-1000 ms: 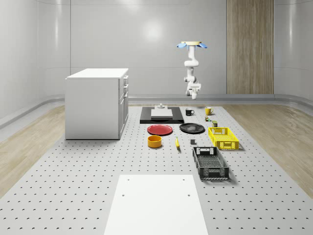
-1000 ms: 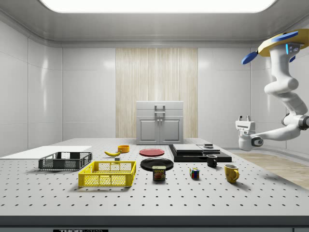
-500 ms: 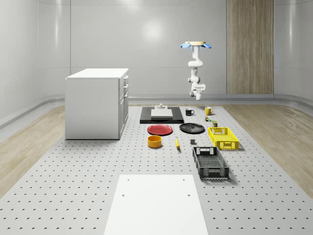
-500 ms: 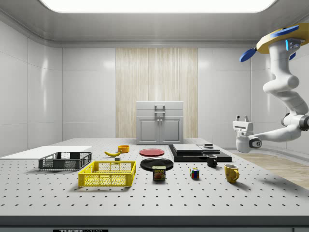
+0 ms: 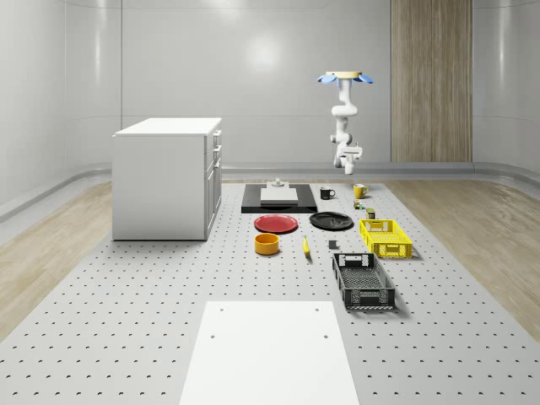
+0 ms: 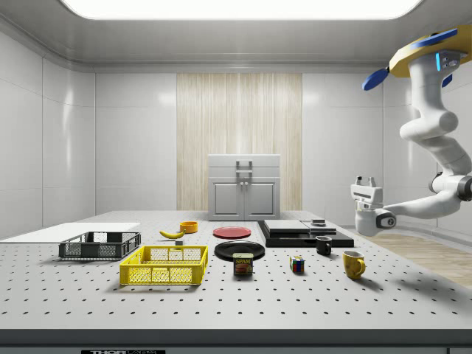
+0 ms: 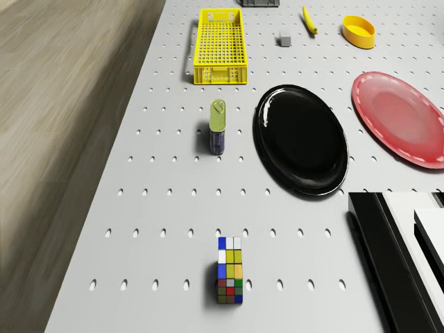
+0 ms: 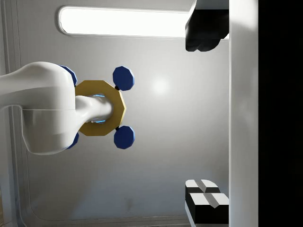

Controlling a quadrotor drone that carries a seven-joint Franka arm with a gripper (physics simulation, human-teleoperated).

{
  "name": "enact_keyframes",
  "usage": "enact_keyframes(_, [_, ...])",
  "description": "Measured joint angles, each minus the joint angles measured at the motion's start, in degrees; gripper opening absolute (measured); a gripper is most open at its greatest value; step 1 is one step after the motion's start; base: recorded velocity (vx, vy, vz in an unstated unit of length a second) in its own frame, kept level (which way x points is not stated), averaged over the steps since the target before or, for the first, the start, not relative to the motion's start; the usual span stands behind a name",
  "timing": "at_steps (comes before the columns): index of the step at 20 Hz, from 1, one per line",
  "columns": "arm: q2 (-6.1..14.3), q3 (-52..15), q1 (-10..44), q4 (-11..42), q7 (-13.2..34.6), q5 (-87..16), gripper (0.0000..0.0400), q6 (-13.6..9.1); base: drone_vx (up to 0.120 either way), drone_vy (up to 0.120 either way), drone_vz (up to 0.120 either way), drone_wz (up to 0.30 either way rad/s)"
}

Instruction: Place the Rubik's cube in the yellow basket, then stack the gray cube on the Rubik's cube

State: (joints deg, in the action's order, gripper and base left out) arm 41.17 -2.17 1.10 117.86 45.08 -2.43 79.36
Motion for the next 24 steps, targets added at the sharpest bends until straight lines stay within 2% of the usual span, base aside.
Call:
enact_keyframes(2, [0.1, -0.8, 0.2, 0.1, 0.1, -1.1, 0.04, 0.1, 0.12, 0.08, 0.0, 0.0])
enact_keyframes(8, [0.4, -5.3, 1.6, 0.9, 1.0, -7.5, 0.04, 0.5, 0.12, 0.0, 0.0, 0.0])
enact_keyframes(14, [1.5, -17.0, 5.4, 5.1, 3.5, -24.2, 0.04, 1.3, 0.12, 0.0, 0.0, 0.0])
enact_keyframes(17, [2.9, -26.7, 9.0, 11.3, 6.4, -39.1, 0.04, 2.0, 0.12, 0.0, 0.0, 0.0])
enact_keyframes(20, [5.1, -37.7, 14.3, 21.5, 11.4, -57.9, 0.04, 2.4, 0.12, 0.0, -0.107, 0.0])
enact_keyframes(22, [6.8, -44.6, 19.0, 29.1, 16.0, -71.0, 0.04, 1.8, 0.12, 0.0, -0.12, 0.0])
enact_keyframes(24, [8.5, -50.5, 24.7, 35.7, 21.1, -82.8, 0.04, 0.1, 0.12, 0.0, -0.12, 0.0])
